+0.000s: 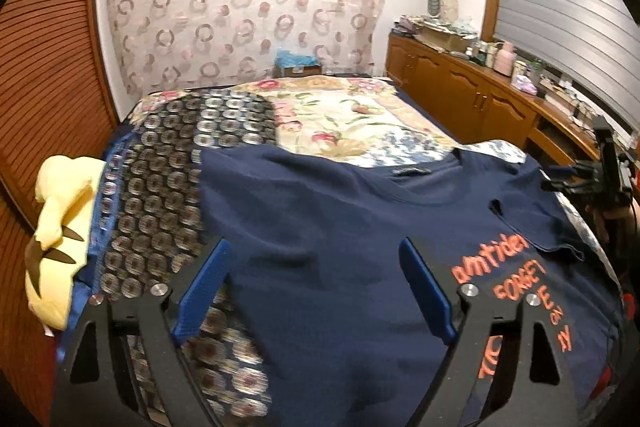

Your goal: Fold small clothes

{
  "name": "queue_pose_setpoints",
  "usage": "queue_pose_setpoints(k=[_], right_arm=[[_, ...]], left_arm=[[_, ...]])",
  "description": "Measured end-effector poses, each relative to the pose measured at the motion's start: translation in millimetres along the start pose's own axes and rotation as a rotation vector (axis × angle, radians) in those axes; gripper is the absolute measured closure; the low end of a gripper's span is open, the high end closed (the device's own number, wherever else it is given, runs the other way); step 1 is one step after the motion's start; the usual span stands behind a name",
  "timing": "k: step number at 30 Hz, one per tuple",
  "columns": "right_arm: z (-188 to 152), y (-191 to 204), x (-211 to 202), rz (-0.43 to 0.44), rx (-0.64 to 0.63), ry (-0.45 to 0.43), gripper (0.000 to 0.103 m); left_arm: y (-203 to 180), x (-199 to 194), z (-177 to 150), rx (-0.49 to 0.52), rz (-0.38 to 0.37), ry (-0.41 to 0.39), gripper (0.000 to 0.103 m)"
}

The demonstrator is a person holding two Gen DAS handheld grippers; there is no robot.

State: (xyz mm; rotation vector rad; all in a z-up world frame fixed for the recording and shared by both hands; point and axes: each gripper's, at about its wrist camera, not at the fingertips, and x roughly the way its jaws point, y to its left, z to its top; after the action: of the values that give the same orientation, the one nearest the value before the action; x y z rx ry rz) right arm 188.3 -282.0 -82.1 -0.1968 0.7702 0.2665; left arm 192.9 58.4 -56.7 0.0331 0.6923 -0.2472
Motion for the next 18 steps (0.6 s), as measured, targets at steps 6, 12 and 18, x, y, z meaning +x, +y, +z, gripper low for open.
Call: queue_pose_setpoints(k=[6, 12, 18], right_arm=[[2, -15, 17, -0.03, 0.055, 0.015, 0.041], [10, -17, 23, -0.015, 0.078, 0.011, 0.041], [8, -23, 36, 0.002, 0.066, 0.045, 0.041]], left_arm=[[38, 9, 12, -0.045, 0.045, 0.022, 0.033], [56, 21, 25, -0.067, 0.043, 0.043, 0.042], [55, 36, 31, -0.051, 0.03, 0.075, 0.045]])
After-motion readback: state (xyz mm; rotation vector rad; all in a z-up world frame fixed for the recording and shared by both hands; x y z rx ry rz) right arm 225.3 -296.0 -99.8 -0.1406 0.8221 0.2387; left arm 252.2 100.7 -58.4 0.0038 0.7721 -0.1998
